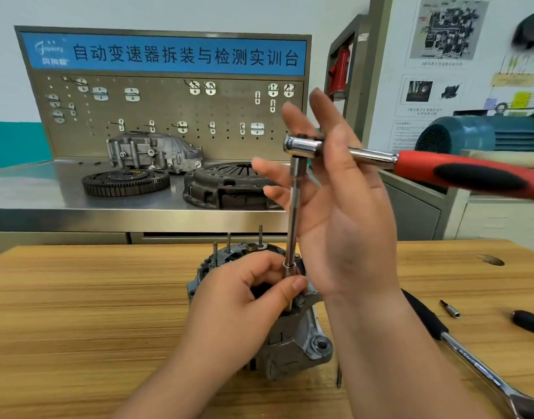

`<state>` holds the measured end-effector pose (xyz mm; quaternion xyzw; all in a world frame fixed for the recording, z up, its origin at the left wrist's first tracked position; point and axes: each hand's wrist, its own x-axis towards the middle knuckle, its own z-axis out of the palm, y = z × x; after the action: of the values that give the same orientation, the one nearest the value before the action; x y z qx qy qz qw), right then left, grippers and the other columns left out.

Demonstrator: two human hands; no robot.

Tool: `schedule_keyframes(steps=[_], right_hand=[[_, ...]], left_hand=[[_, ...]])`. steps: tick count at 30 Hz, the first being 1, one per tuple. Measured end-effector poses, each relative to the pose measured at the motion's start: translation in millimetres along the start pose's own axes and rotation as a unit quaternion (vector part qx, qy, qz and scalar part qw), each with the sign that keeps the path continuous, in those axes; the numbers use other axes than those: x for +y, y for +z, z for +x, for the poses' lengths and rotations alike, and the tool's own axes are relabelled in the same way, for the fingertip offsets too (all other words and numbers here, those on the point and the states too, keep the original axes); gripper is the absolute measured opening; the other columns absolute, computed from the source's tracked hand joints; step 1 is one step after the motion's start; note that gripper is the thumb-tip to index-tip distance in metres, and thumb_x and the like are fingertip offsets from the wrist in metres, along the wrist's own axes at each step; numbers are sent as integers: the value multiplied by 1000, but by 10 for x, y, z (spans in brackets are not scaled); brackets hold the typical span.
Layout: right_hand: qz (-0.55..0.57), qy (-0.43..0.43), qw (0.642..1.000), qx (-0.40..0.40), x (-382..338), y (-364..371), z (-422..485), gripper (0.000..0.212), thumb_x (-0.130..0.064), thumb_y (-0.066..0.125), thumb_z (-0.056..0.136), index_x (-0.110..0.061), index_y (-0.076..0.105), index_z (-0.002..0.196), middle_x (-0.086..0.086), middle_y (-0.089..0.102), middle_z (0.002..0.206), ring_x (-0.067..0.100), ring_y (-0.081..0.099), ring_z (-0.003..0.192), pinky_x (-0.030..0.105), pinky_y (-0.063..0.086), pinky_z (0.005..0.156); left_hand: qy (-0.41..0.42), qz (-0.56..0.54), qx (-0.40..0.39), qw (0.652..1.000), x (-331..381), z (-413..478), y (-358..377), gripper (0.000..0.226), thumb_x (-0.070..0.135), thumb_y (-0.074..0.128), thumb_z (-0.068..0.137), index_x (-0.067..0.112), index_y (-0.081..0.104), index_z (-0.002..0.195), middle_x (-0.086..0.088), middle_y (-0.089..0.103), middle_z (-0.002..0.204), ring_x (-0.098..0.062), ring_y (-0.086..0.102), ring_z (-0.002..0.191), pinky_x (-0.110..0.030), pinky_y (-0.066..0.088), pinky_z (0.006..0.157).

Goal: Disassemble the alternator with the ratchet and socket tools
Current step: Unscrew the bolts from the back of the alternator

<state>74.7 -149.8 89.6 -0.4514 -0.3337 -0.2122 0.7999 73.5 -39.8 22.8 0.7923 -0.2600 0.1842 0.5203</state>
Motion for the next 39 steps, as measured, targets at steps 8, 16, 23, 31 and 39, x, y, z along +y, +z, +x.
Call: schedule_keyframes(steps=[8, 16, 23, 31, 39], right_hand=[[2, 48, 999, 5, -2, -19, 11, 36, -40, 43, 94, -24, 59, 121, 1, 73, 109, 16, 68, 82, 24, 52, 62], [35, 34, 999, -10, -7, -7, 18, 31, -35, 44, 94, -29, 58, 121, -3, 68, 120, 18, 68, 88, 27, 51, 71], [5, 64, 998, 6, 25, -20, 14, 40, -44, 37, 97, -22, 59, 122, 2, 74, 102, 16, 67, 83, 23, 52, 66], [6, -5, 1000, 11, 19, -12, 9, 28, -26, 46, 93, -28, 62, 116, -4, 69, 118, 17, 66, 91, 25, 51, 70], [4, 19, 1000, -6, 26, 41, -17, 30, -36, 49, 90, -28, 63, 114, 3, 73, 104, 18, 66, 80, 23, 51, 62]], left_hand=[[17, 14, -11, 1000, -1, -1, -3, 10, 44, 56, 87, 40, 65, 89, 23, 69, 74, 2, 63, 73, -18, 46, 61], [13, 6, 4, 1000, -13, -7, 1, 6, 42, 64, 84, 38, 67, 82, 24, 64, 62, 5, 59, 61, -13, 40, 55], [16, 20, -4, 1000, 14, -2, 11, 17, 46, 55, 87, 34, 67, 87, 23, 69, 72, 2, 62, 69, -20, 45, 58], [6, -5, 2, 1000, -28, 2, -3, 32, 63, 60, 77, 33, 68, 85, 12, 70, 69, -5, 62, 65, -29, 51, 63], [2, -30, -44, 999, -12, 10, -53, 7, 36, 61, 87, 38, 68, 89, 20, 65, 62, 6, 53, 53, -8, 34, 51]])
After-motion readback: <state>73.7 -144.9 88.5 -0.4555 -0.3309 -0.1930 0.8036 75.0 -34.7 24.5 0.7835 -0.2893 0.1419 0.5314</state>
